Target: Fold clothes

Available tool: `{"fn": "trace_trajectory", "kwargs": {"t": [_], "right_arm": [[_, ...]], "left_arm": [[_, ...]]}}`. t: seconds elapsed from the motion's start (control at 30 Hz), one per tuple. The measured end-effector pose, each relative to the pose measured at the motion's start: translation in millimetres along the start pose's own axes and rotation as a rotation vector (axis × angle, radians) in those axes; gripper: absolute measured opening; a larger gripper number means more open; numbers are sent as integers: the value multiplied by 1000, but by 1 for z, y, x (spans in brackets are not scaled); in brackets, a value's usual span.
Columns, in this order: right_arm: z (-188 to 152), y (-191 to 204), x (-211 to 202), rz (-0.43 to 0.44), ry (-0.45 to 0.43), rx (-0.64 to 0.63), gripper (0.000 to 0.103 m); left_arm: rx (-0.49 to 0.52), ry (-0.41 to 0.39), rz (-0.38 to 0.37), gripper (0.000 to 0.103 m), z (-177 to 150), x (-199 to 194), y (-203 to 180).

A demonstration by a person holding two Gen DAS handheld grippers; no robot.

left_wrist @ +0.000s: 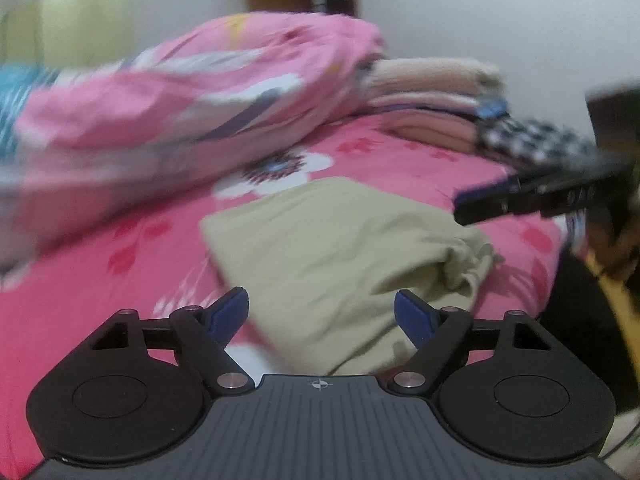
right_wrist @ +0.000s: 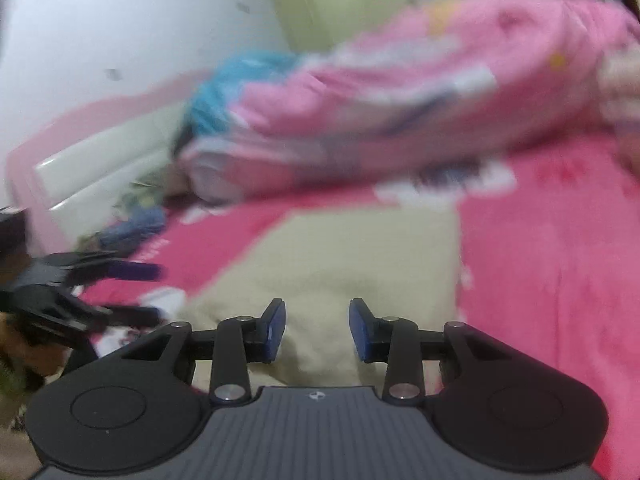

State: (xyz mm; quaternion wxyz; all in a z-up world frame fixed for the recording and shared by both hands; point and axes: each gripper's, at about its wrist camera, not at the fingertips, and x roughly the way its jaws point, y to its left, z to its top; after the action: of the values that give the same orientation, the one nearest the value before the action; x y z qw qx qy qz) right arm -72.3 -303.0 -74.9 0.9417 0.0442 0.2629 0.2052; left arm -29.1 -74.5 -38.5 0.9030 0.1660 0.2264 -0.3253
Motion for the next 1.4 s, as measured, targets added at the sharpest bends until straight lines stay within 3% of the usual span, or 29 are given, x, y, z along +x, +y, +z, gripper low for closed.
{"fn": "trace_trajectory", "kwargs": {"t": [0.07,0.13,0.3,0.37,0.4,0.43,0.6,0.77,0.9,1.07,1.2,1.27,1.4], "right_arm": [[-3,15,-1,-14,-12,-92,38],[-5,29,-1,-27,-25,-184,38],[-12,66,-3,-61,-56,-414,38],[-14,76,-4,-67,-62,-484,37],[-15,75,-4,-59,-57,-485,31],[-16,73,-5,-51,-52,-486,4],[-22,67,-6,-12,-26,-491,3],[-25,61,-8,26,-8,-491,4],[-18,51,-9,69,-24,-402,4],[-16,43,-16,105,-28,-351,6],[-16,35,-20,118,-50,-292,6],[-14,28,-21,121,-73,-233,6],[-7,12,-27,160,-152,-76,6]], "left_arm": [[90,11,7,68,1,9,-16],[138,22,6,64,0,15,-24],[260,51,1,63,-3,30,-43],[262,57,7,62,-5,32,-43],[257,61,16,61,-5,32,-42],[250,65,28,59,-6,33,-41],[160,65,15,58,-6,30,-27],[188,47,17,57,-8,25,-30],[222,11,-8,58,-8,16,-36],[189,-70,-91,74,-5,3,-34],[265,-33,-37,71,-4,15,-41],[324,-11,-7,60,-4,22,-44],[387,21,-19,59,-4,33,-48]]}}
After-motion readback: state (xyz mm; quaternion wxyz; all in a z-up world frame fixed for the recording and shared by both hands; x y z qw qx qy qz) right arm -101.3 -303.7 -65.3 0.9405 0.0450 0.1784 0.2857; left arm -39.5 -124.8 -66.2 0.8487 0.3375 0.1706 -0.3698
